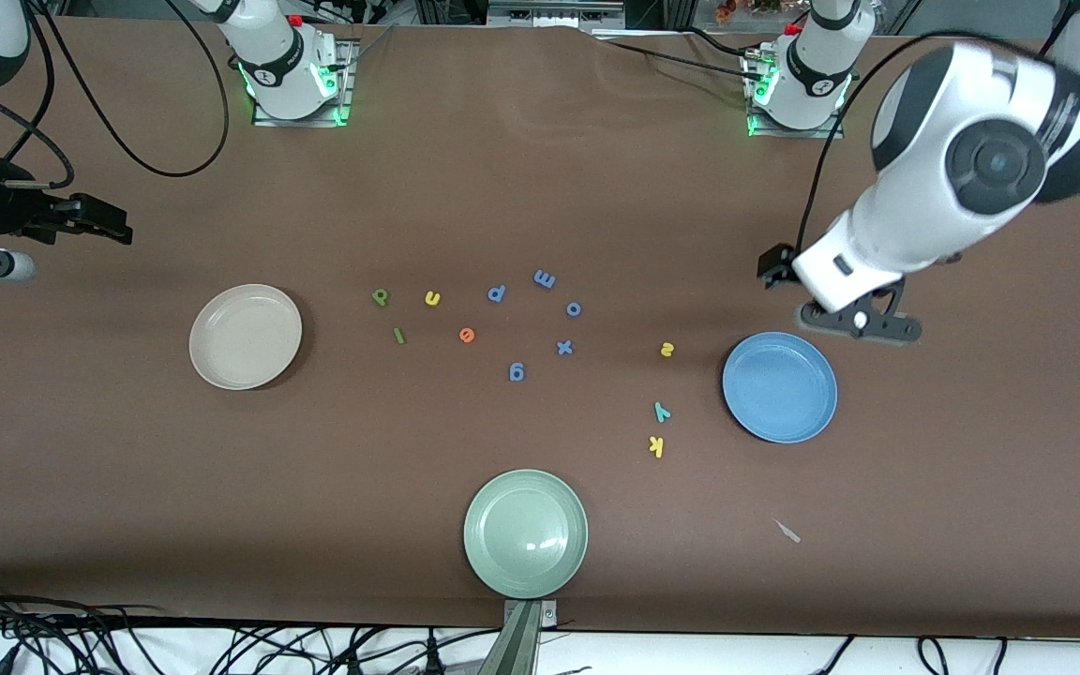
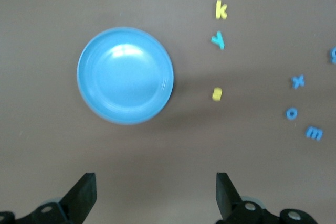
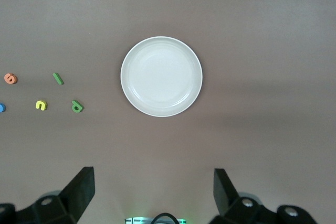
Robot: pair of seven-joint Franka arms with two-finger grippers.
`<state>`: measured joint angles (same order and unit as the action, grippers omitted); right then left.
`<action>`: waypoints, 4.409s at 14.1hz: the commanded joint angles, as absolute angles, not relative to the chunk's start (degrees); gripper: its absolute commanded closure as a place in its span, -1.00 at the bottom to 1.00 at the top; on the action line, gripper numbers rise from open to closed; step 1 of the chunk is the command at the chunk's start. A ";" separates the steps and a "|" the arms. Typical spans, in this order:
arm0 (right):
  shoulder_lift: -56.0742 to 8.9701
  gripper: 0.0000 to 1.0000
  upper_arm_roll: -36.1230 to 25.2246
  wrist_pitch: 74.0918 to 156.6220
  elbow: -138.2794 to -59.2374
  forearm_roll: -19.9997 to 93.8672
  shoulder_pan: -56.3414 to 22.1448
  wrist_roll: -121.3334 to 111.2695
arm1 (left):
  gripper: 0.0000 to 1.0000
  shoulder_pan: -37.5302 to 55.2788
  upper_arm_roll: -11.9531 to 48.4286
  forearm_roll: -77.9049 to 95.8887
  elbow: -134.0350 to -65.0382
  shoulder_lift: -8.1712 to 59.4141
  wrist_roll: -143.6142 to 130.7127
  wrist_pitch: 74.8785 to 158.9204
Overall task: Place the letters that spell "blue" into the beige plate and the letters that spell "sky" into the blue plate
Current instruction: 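Move the left gripper to the yellow k while the right gripper reaches letters, then grasp the yellow k with the left gripper and lift it, then drop the k in the blue plate while the right gripper grasps green d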
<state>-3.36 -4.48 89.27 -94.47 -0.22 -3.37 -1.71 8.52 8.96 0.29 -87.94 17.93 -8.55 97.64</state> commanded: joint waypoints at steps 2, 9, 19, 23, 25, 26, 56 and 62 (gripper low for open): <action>-3.69 -1.00 -3.78 89.56 -94.75 -1.23 -3.07 -1.05 | -1.00 11.68 8.53 1.23 -73.23 33.10 -7.65 102.45; -9.04 -1.00 -3.52 92.10 -94.75 -0.79 -7.99 -1.14 | -1.00 17.40 8.00 -1.22 -73.48 46.65 -8.26 126.80; -18.02 -1.00 -2.64 111.15 -103.07 0.18 -18.71 14.39 | -1.00 18.37 7.73 -10.11 -75.06 53.43 -8.52 135.43; -17.58 -1.00 1.31 128.98 -116.24 0.09 -18.90 21.60 | -0.99 18.02 7.73 -10.02 -75.24 55.89 -8.79 141.32; -17.67 -1.00 2.63 135.41 -121.00 -0.09 -18.98 23.29 | -0.71 17.76 7.73 -10.02 -75.23 56.16 -8.79 142.11; -17.93 -1.00 2.64 137.53 -122.50 -0.09 -19.51 23.55 | -0.44 17.75 7.73 -10.28 -75.32 56.08 -8.79 142.21; -23.47 0.28 2.37 149.41 -129.73 -0.35 -22.94 23.29 | -1.00 8.96 10.37 -16.35 -99.61 30.49 -7.64 126.16; -22.24 0.55 2.11 148.02 -129.03 -0.26 -22.94 22.85 | -1.00 12.39 10.46 -6.69 -87.39 37.69 -19.85 123.93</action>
